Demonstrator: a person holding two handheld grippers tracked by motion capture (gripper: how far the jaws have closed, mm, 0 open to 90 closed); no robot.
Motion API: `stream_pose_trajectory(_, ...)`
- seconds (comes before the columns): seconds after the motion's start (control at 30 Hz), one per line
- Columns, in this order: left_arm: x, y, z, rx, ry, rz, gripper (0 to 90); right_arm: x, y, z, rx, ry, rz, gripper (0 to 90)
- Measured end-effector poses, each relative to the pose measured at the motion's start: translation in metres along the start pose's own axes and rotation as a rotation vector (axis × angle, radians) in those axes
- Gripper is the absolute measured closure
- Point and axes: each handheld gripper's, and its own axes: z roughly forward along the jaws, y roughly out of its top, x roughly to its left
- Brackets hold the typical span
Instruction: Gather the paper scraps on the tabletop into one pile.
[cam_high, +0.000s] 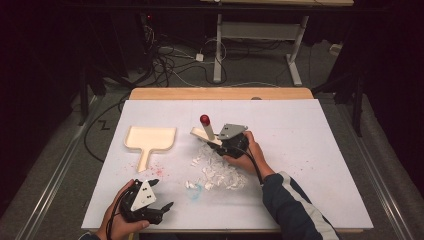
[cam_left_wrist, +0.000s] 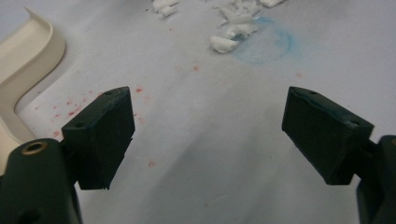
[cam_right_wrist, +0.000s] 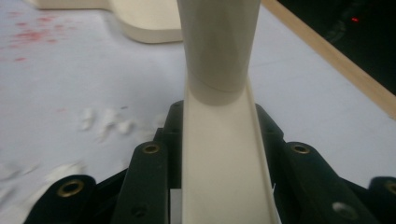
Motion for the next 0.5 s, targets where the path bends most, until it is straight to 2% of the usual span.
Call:
stream_pose_trajectory(0.1, -0.001, 0.0, 0.0, 0.002, 0.001, 0.006, 16.0, 0.009, -0.002, -0.011, -0.023, 0.076, -0.03, 67.5)
stream_pose_trajectory(0.13, -0.001, 0.0, 0.0, 0.002, 0.001, 0.006, 16.0, 0.009, -0.002, -0.011, -0.023, 0.076, -0.03, 67.5)
stream_pose_trajectory(0.17, -0.001, 0.0, -0.001, 0.002, 0.002, 0.006, 16.0, 0.013, -0.003, -0.016, -0.032, 0.105, -0.038, 67.6)
stream_pose_trajectory(0.2, -0.001, 0.0, -0.001, 0.002, 0.001, 0.003, 16.0, 0.02, -0.006, -0.024, -0.035, 0.141, -0.065, 67.6)
stream_pose_trajectory(0.27, -0.002, 0.001, -0.001, 0.001, -0.002, 0.002, 16.0, 0.027, -0.008, -0.033, -0.045, 0.171, -0.086, 67.8)
stream_pose_trajectory(0.37, -0.002, 0.001, 0.0, 0.002, -0.002, 0.003, 16.0, 0.032, -0.01, -0.043, -0.051, 0.183, -0.099, 67.8)
stream_pose_trajectory(0.4, -0.003, 0.001, 0.0, 0.002, -0.002, 0.005, 16.0, 0.036, -0.012, -0.053, -0.074, 0.173, -0.1, 67.9)
stream_pose_trajectory(0.5, -0.003, 0.002, 0.0, 0.002, -0.003, 0.009, 16.0, 0.038, -0.014, -0.062, -0.103, 0.161, -0.086, 67.9)
